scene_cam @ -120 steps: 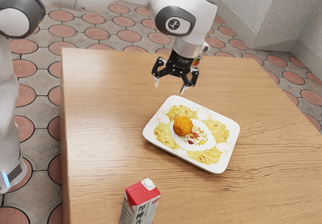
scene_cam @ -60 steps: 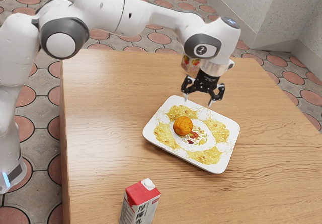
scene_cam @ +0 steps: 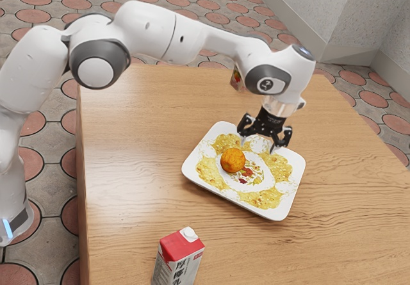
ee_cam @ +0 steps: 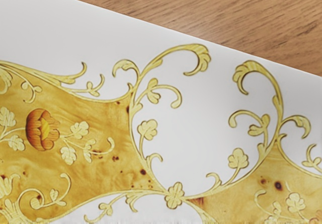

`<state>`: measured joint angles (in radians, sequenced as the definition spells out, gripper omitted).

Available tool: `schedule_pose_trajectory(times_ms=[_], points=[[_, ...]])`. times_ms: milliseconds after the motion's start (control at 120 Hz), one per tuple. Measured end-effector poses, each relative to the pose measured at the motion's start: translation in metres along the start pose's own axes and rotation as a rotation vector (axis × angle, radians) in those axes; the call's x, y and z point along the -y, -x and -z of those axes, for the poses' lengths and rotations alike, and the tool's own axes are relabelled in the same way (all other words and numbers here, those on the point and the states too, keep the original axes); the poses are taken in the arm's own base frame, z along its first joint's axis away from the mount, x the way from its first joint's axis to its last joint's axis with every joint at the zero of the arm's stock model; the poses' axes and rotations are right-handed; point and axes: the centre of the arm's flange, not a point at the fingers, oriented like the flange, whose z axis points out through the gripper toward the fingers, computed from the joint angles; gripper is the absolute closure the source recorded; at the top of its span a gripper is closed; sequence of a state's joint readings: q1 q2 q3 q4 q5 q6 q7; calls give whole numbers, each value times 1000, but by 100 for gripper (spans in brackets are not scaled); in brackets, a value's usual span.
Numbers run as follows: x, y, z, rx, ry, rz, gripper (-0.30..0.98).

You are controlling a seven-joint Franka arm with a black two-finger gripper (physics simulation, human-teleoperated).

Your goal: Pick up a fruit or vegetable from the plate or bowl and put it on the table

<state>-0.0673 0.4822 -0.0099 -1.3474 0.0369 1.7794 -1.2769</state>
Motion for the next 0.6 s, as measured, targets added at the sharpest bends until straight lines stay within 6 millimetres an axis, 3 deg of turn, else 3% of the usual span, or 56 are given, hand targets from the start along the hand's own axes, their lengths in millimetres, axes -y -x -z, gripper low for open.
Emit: schedule_pose_trajectory(times_ms=[233,467,600], points=[[-4,9,-7,11,-9,-19,0],[7,5,-20,29,-67,-11,0],[18,7,7,26,-66,-9,0]])
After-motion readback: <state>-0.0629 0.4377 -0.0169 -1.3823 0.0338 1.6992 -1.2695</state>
